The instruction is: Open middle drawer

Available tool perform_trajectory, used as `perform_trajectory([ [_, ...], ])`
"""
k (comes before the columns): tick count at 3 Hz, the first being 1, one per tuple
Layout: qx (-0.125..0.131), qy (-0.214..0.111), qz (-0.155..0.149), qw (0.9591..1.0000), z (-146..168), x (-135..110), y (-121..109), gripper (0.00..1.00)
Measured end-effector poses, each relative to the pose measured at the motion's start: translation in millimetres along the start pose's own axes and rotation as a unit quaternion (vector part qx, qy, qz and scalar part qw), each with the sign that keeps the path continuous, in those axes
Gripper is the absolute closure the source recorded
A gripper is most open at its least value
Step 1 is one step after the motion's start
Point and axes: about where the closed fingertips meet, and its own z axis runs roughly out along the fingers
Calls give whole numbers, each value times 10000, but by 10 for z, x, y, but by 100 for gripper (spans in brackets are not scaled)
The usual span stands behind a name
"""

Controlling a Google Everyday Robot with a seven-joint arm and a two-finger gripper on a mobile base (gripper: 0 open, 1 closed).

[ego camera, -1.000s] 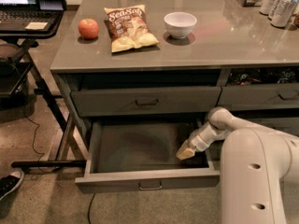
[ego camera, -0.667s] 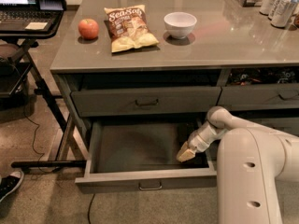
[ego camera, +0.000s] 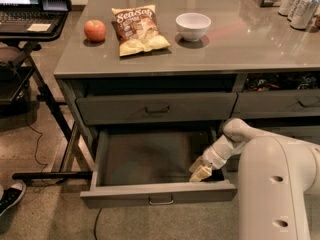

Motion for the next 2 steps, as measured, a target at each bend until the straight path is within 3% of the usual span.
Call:
perform_trajectory([
  [1,-33,-28,138,9999,7,-14,171,0],
  [2,-33,-28,138,9999,7,-14,171,0],
])
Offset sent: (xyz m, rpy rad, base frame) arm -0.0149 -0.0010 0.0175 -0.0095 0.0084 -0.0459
